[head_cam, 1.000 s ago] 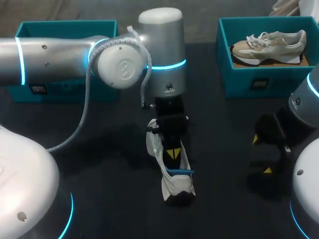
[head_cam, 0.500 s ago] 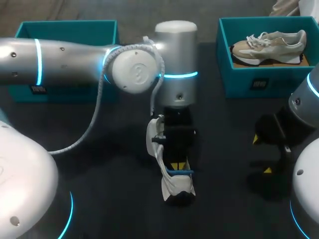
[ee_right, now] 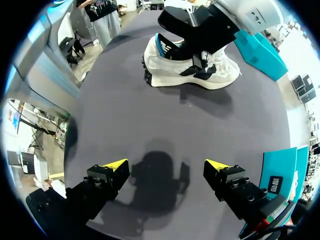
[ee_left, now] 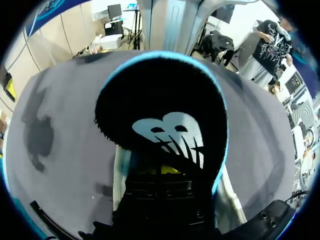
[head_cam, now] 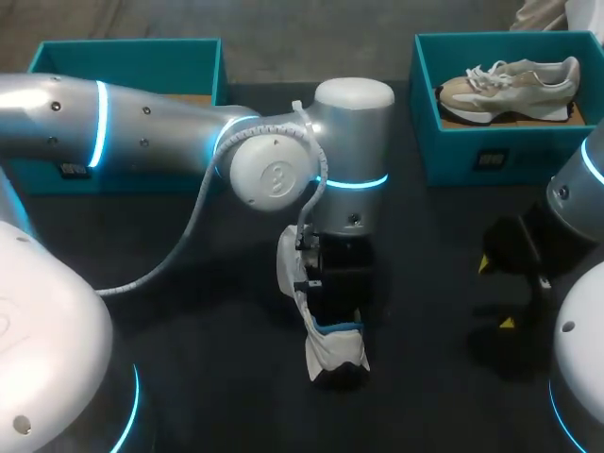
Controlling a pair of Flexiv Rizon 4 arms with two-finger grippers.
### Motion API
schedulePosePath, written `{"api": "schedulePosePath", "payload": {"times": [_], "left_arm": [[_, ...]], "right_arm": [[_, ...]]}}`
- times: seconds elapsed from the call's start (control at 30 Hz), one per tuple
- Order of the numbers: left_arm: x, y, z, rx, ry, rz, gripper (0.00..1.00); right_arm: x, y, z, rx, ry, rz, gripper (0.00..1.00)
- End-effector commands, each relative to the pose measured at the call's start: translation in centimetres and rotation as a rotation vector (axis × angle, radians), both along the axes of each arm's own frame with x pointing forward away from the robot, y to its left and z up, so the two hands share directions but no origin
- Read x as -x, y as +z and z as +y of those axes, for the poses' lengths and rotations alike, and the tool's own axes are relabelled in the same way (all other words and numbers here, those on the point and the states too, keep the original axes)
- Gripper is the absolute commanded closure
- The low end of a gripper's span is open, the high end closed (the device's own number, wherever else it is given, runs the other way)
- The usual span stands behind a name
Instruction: Take the shoe out of the shoebox, open the shoe tongue, remove and reinsert the insole, then place the shoe into the shoebox
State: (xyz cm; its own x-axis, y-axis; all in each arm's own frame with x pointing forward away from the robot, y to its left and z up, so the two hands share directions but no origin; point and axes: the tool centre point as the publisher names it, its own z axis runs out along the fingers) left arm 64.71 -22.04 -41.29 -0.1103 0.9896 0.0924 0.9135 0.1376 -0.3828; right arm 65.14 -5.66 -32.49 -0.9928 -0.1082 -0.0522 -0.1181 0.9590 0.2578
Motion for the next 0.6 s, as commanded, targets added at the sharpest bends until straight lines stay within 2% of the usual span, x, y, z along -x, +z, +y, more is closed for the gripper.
{"api": "schedulePosePath", "payload": {"times": [0.03,0.2,0.33,0.43,0.6], "left_arm": [[-1.6,-1.4,1.2,-0.007,0.033,-0.082,1.0],[-4.2,0.0,1.7,-0.006,0.083,-0.161,1.0],[-4.9,2.0,1.7,0.034,0.088,-0.173,1.0],[-4.5,3.5,1.5,0.07,0.073,-0.157,1.0],[-2.7,5.6,0.9,0.128,0.034,-0.115,1.0]], "right_arm": [[0.1,-0.1,0.0,0.002,-0.001,-0.003,0.0],[0.1,-0.1,0.0,0.002,-0.001,-0.003,0.0],[0.1,-0.1,0.0,0.002,-0.001,-0.003,0.0],[0.1,-0.1,0.0,0.002,-0.001,-0.003,0.0],[0.1,-0.1,0.0,0.002,-0.001,-0.003,0.0]]}}
